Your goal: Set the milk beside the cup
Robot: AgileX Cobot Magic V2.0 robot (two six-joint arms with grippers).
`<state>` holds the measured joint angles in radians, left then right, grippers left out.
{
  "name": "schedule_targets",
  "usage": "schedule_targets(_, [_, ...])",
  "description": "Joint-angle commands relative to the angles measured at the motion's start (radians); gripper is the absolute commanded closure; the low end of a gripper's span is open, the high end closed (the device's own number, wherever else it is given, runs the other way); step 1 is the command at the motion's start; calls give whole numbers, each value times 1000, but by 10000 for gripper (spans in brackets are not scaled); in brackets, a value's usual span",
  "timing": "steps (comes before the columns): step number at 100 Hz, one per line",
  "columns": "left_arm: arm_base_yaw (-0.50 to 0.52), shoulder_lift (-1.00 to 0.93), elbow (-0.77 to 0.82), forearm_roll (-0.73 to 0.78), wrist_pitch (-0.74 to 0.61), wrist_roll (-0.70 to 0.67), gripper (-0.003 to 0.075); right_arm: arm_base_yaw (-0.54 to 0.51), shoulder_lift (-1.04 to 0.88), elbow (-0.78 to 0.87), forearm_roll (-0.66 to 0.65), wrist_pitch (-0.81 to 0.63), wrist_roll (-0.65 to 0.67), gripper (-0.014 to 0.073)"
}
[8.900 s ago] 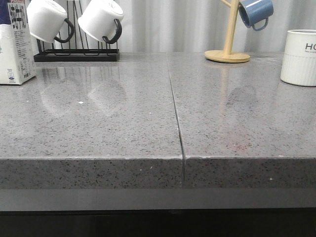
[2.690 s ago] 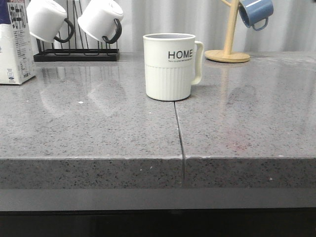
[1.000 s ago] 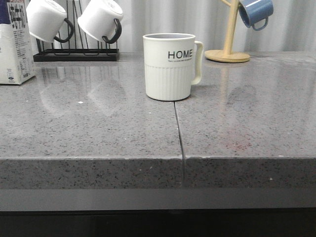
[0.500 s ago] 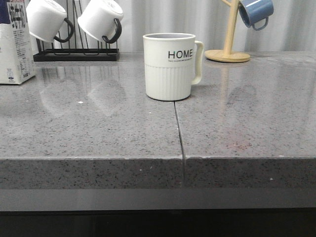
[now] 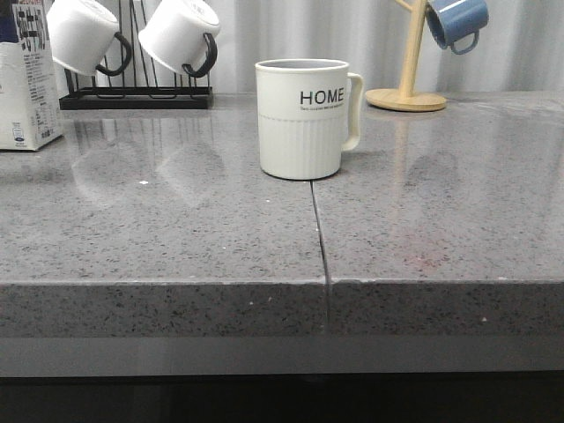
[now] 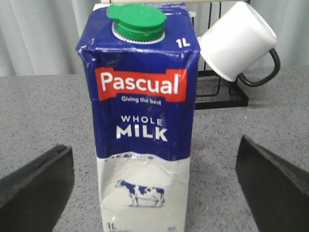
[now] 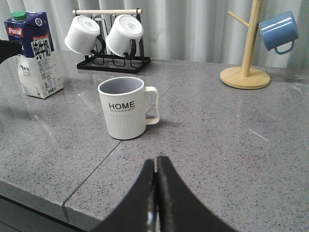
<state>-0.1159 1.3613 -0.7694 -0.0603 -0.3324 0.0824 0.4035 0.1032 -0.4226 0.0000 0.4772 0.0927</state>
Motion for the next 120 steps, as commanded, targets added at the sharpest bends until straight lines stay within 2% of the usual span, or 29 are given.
schedule_targets(1, [-7,2,-61,-23,-90,-12,73,-2,10,-25,0,-79,-9,660])
schedule_targets(61, [16,197,-251,-47,-85,-12,78,-2,10,-25,0,-78,-9,660])
schedule_targets(71, [16,197,-251,-47,-76,-12,125,-2,10,-25,0,-78,-9,660])
schedule_targets(88, [16,197,-251,-47,-74,-12,321,-2,10,-25,0,-79,-9,660])
schedule_targets(95, [16,188,-251,-47,-61,-12,374,-2,10,-25,0,-79,-9,660])
schedule_targets(120, [-68,107,-251,-44,-30,-12,387,-2,10,-25,0,-79,-9,660])
